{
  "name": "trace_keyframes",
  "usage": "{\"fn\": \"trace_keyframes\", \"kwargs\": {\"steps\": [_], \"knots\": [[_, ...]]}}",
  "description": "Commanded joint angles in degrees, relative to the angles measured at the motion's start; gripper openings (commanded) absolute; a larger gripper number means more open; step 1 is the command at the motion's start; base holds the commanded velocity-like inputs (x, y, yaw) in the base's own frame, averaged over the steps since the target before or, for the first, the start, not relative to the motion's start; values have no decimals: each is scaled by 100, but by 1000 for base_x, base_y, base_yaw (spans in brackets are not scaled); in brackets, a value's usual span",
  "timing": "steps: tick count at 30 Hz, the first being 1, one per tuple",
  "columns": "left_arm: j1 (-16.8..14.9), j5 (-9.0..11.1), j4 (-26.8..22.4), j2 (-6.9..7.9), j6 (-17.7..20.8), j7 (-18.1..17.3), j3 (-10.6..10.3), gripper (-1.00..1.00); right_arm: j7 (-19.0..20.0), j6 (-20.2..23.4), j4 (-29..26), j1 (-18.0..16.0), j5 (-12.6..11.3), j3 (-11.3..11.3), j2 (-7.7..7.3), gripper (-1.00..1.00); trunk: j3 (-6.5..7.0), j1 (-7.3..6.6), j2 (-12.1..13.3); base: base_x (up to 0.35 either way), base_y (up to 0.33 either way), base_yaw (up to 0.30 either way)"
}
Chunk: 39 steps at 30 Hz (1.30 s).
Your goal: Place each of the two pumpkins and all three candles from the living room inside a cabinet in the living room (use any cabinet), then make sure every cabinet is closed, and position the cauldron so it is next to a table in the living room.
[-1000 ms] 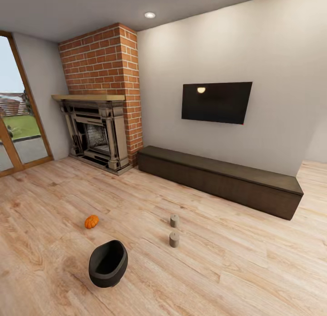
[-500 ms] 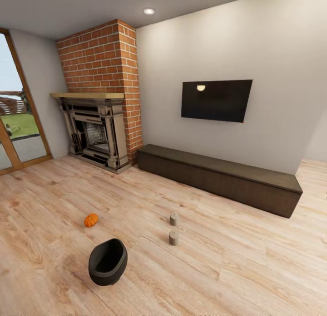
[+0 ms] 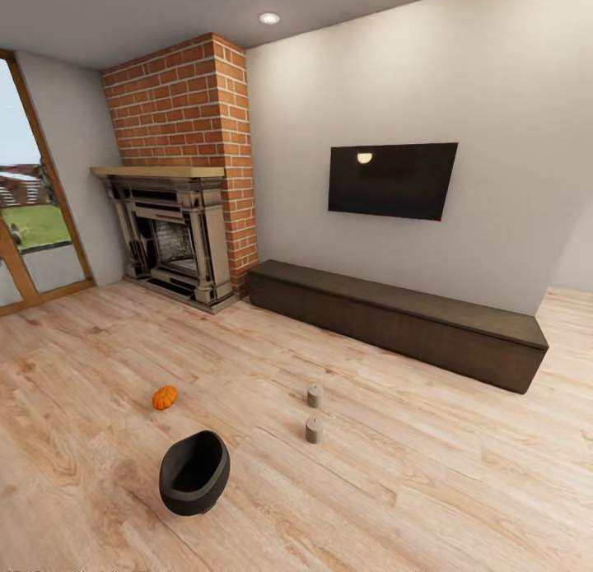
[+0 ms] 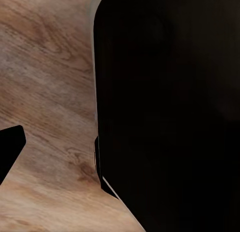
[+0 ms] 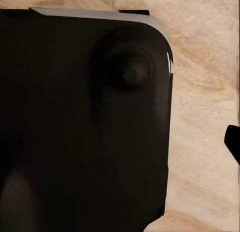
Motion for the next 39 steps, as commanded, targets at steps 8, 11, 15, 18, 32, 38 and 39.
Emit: {"fn": "trace_keyframes", "kwargs": {"steps": [8,11,15,18,32,38,39], "knots": [[3,-6,-10,1,-153,5,-8,100,-2,-253,10,-3,16,10,4,100,-5,0,-2,108,-246,220],[3,-6,-10,1,-170,7,-8,100,-2,-266,10,-3,10,7,6,100,-5,0,-2,183,-274,276],[3,-6,-10,1,-185,8,-8,100,-2,-270,11,-3,3,6,8,100,-5,0,-2,190,-276,280],[3,-6,-10,1,-191,9,-8,100,-2,-271,11,-3,0,7,9,100,-5,0,-2,183,-277,281],[3,2,-10,2,-316,9,13,100,-2,-272,18,-3,9,6,56,100,-20,0,-2,175,-140,281],[3,3,-10,1,-318,9,17,100,-4,-269,19,-3,2,4,137,100,-33,0,-2,150,-41,281],[3,3,-10,3,-318,9,18,100,-3,-270,19,-3,3,4,139,100,-35,0,-2,126,-83,282]]}}
